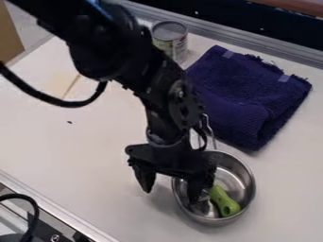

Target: Moved the silver pan to the left side of the blue cloth

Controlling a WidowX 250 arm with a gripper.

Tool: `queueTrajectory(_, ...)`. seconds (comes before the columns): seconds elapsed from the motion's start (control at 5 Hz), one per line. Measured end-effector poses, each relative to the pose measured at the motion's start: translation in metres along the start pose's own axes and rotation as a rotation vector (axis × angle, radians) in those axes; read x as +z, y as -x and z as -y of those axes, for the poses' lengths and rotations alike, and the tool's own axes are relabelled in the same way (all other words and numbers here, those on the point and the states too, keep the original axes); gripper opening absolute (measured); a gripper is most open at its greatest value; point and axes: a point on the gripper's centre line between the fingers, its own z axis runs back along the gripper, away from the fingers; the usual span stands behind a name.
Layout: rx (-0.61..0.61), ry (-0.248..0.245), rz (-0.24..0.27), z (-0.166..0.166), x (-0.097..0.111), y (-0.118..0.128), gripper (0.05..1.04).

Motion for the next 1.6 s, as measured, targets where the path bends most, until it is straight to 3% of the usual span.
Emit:
queueTrajectory(0.4,0.022,0.011,-0.009,-0.002,-0.006,-0.001,0.403)
queueTrajectory(0.6,0.018,0.057,-0.022,-0.003,-0.006,-0.002,0.18)
queueTrajectory(0.8,0.041,0.062,-0.023,-0.009,-0.006,-0.001,0.071)
queueTrajectory(1.2,0.133,0.071,0.048,-0.03,0.015,-0.01,0.061)
queueTrajectory(1.4,0.136,0.079,0.057,-0.051,0.021,-0.017,0.061)
queueTrajectory(1.6,0.156,0.093,0.091,-0.078,0.032,-0.039,0.061)
